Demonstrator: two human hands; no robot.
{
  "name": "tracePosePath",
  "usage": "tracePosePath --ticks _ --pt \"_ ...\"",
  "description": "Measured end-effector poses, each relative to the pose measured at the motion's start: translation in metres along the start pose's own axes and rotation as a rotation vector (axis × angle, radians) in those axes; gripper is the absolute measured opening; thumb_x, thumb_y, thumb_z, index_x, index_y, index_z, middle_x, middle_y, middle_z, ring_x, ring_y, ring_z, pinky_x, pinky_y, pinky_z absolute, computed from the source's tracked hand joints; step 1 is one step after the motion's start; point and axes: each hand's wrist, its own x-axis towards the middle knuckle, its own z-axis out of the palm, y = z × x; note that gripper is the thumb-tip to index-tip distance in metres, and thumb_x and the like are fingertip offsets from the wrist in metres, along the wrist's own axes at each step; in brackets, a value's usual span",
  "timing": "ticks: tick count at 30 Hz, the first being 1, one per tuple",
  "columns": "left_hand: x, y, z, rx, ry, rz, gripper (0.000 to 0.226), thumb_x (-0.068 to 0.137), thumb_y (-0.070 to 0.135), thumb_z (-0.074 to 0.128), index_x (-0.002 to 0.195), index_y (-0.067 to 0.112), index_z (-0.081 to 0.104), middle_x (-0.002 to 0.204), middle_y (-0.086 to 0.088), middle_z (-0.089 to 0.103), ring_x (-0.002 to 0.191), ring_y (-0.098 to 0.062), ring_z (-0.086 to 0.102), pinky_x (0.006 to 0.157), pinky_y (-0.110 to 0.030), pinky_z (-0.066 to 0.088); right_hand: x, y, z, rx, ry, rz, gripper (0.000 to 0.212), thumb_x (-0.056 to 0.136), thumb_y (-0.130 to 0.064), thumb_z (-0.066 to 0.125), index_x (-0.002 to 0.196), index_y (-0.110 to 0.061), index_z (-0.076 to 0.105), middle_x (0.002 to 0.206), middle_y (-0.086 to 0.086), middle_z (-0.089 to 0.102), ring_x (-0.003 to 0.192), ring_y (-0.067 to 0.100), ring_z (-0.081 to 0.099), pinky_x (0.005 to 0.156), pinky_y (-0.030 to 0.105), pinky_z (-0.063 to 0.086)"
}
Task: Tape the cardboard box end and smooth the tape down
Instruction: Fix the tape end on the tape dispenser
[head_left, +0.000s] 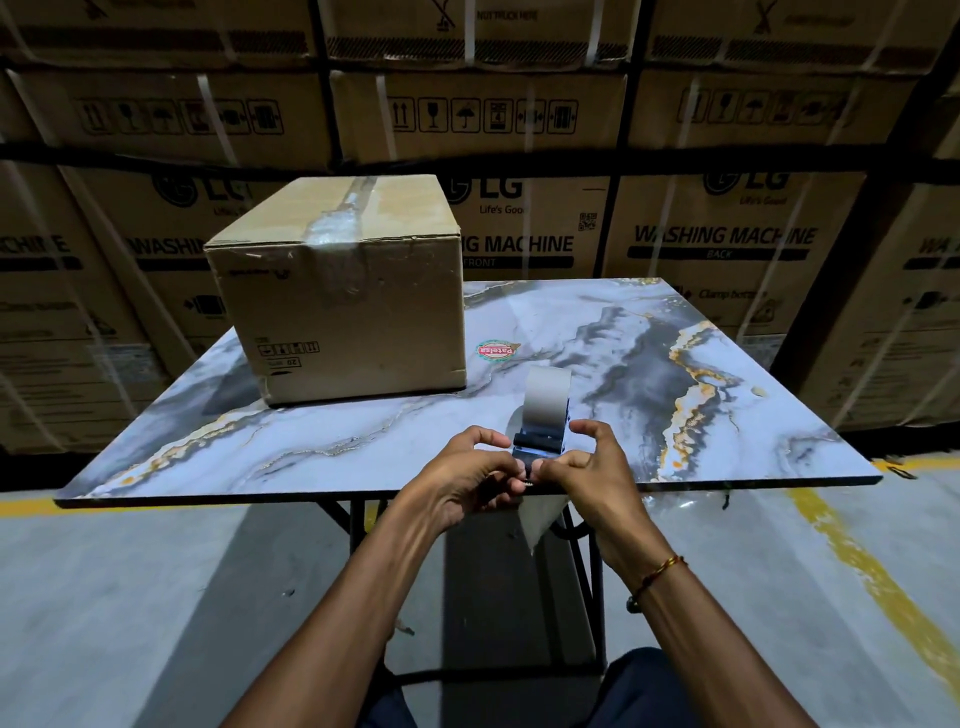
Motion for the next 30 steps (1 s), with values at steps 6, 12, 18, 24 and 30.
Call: tracePosePath --ticks 6,12,18,24,30 --pt "0.0 -0.003 0.001 -0.003 -0.01 0.01 0.036 0.079 -0.012 0.06 0.104 0.014 0.054 0.073 -0.016 0.065 0.052 -0.019 0.059 0.046 -0.024 0.044 -0.001 0.0 -0.017 -0.006 -0.123 0.016 0.059 0.087 0.003 0.064 0.135 -0.02 0.038 0.088 0.013 0.079 0.103 0.026 0.071 0.092 0.03 0.049" --pt "-0.001 0.002 -0.003 -0.031 -0.037 -0.008 0.029 0.085 -0.007 0.057 0.105 0.014 0.055 0.07 -0.011 0.064 0.052 -0.017 0.059 0.044 -0.024 0.048 0.0 -0.001 -0.029 -0.066 -0.115 -0.006 0.056 0.087 0.003 0.058 0.132 -0.027 0.047 0.069 -0.016 0.076 0.103 0.047 0.063 0.072 0.04 0.045" --pt "-0.004 0.003 -0.002 -0.052 -0.034 -0.005 0.026 0.087 -0.005 0.056 0.106 0.013 0.056 0.072 -0.01 0.062 0.052 -0.017 0.058 0.045 -0.024 0.051 0.005 0.028 -0.035 -0.651 -0.044 -0.623 0.042 0.083 -0.02 0.071 0.121 -0.031 0.056 0.104 -0.011 0.055 0.101 0.019 0.054 0.085 0.041 0.055" --pt "-0.008 0.002 -0.003 0.011 -0.029 0.084 0.025 0.088 -0.002 0.053 0.109 0.012 0.056 0.071 -0.01 0.057 0.055 -0.019 0.057 0.049 -0.027 0.051 0.015 0.031 -0.023 -0.738 0.057 -0.797 0.01 0.089 -0.021 0.072 0.098 -0.025 0.07 0.109 -0.004 0.054 0.102 0.017 0.051 0.078 0.032 0.049" --pt "-0.008 -0.002 -0.01 0.737 0.034 0.644 0.032 0.085 0.015 0.066 0.114 0.027 0.063 0.114 0.004 0.053 0.089 -0.009 0.057 0.073 -0.015 0.048 0.026 0.033 -0.018 -0.484 0.029 -0.709 0.002 0.09 -0.024 0.067 0.088 -0.024 0.068 0.101 -0.013 0.051 0.099 0.022 0.057 0.075 0.048 0.057"
